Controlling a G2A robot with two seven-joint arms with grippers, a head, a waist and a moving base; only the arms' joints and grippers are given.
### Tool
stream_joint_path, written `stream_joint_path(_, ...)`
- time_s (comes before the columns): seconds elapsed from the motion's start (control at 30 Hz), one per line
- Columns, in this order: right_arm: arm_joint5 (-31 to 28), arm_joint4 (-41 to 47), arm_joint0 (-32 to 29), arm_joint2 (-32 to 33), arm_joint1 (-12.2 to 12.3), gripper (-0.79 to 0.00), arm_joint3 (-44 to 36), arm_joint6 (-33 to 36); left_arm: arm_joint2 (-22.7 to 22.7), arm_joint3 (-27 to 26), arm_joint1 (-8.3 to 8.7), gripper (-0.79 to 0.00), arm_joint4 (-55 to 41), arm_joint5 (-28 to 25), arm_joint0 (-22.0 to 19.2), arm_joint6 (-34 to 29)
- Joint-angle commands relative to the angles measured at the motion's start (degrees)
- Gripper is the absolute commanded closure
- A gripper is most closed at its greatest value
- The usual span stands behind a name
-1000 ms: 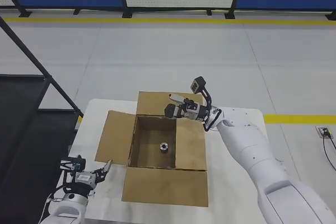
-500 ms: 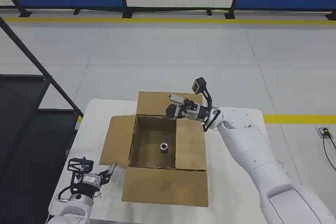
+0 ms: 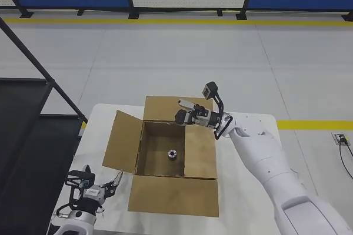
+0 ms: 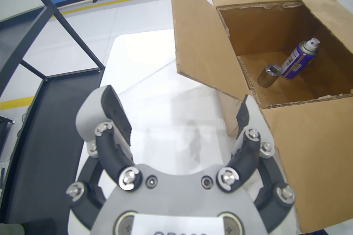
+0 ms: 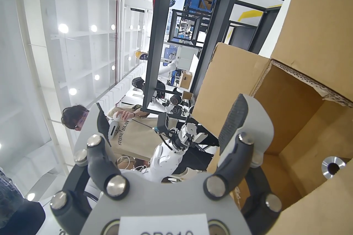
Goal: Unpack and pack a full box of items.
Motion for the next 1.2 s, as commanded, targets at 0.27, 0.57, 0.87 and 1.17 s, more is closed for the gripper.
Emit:
stream_joint_path(0.27, -2.6, 0.4, -2.4, 3.2, 1.8, -0.785, -1.9, -0.7, 0.1, -8.8, 0.0, -0.785, 3.6, -4.4, 8.1, 5.8)
stream_joint_path(0.57, -9.9, 10.6, -11.2, 13.4, 5.5, -0.785, -8.8, -0.4, 5.1, -12.6, 0.21, -0.785, 4.9, -13.6, 3.0, 0.5)
stream_joint_path(0.87, -10.2, 12.8, -16.7, 18.2, 7.3, -0.785, -13.6, -2.0, 11.1, -6.0, -0.4, -0.785, -0.7, -14.0, -11.5, -13.0)
stream_joint_path(1.17, -10.2, 12.8, -16.7, 18.2, 7.3, -0.785, -13.6, -2.0, 11.1, -6.0, -0.4, -0.785, -0.7, -14.0, -11.5, -13.0)
